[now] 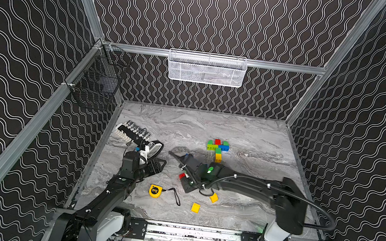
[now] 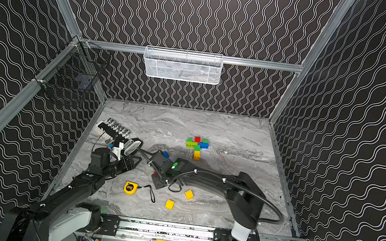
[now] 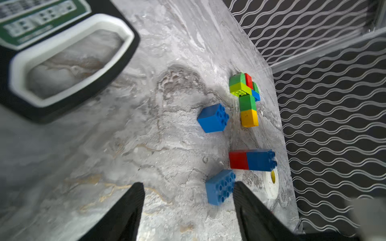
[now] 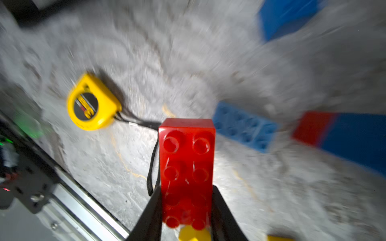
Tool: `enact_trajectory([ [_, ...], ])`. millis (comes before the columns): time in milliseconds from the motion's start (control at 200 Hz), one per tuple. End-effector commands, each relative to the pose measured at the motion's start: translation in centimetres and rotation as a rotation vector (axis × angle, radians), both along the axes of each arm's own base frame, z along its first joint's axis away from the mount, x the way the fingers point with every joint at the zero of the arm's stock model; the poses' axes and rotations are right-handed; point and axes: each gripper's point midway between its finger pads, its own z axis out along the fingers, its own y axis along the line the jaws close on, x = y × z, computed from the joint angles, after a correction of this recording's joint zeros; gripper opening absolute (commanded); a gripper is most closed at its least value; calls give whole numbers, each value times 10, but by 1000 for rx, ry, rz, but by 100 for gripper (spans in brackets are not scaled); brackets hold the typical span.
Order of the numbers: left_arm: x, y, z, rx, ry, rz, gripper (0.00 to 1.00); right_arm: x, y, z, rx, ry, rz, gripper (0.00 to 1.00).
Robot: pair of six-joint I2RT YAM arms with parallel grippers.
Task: Assemble a fork with lego
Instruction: Assemble the lego brick with the lego brick.
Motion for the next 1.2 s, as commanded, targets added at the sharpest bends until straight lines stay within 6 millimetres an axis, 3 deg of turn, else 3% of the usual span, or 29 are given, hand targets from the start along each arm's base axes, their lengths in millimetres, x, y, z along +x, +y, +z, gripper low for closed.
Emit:
enact_trajectory([
  [0, 11, -21, 19, 57, -93, -72, 72, 29, -30, 27, 40, -83, -126, 16],
  [70, 15, -44, 23, 84, -116, -131, 72, 43, -46, 40, 90, -114, -200, 13],
  [145, 20, -67, 26, 75, -135, -185, 72, 60, -64, 48, 100, -152, -317, 0],
  [255, 26, -92, 27, 56, -149, -237, 72, 78, -83, 58, 39, -180, -467, 0],
  [320, 27, -102, 27, 51, -155, -262, 72, 83, -88, 63, -8, -196, -505, 0],
  [420, 27, -116, 25, 49, -158, -298, 72, 86, -79, 56, -58, -150, -427, 0],
  [566, 24, -134, 21, 44, -154, -346, 71, 91, -82, 51, -159, -91, -444, 0],
  [721, 19, -146, 15, 17, -141, -360, 71, 96, -76, 42, -34, 12, -450, 0],
  [986, 14, -153, -2, -24, -106, -362, 70, 94, -68, 23, -72, 88, -409, 0],
  [1196, 13, -150, -2, -8, -107, -359, 71, 95, -72, 11, -128, 100, -414, 0],
])
